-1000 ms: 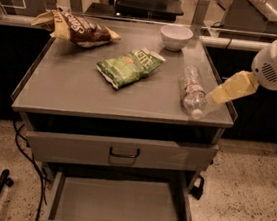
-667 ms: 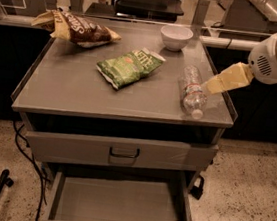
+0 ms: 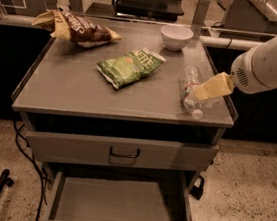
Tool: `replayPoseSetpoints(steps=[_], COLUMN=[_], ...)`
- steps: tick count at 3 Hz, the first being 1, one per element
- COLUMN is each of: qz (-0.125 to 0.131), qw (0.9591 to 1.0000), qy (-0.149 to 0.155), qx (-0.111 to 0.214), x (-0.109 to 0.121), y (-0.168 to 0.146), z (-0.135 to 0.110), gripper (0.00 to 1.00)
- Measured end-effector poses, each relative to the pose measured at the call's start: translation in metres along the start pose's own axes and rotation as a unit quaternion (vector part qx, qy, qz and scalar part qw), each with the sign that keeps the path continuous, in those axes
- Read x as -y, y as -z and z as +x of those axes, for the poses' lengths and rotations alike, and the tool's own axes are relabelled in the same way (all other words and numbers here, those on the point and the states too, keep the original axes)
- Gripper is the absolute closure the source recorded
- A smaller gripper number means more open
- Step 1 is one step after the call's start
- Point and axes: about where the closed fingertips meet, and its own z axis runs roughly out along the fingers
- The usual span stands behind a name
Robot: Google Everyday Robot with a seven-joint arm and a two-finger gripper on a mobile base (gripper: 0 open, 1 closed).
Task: Place water bottle into middle drawer
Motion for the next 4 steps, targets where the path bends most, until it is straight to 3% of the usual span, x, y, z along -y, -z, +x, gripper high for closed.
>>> replayPoseSetpoints(steps=[2,4], qz=[0.021,-0.014], qw=[0.9992,0.9959], qy=[-0.032,-0.078], qx=[0.014,0.043], x=[-0.017,-0.013], y=[-0.027,-0.051], z=[-0.009,-0.015], gripper=[0.0,0.0])
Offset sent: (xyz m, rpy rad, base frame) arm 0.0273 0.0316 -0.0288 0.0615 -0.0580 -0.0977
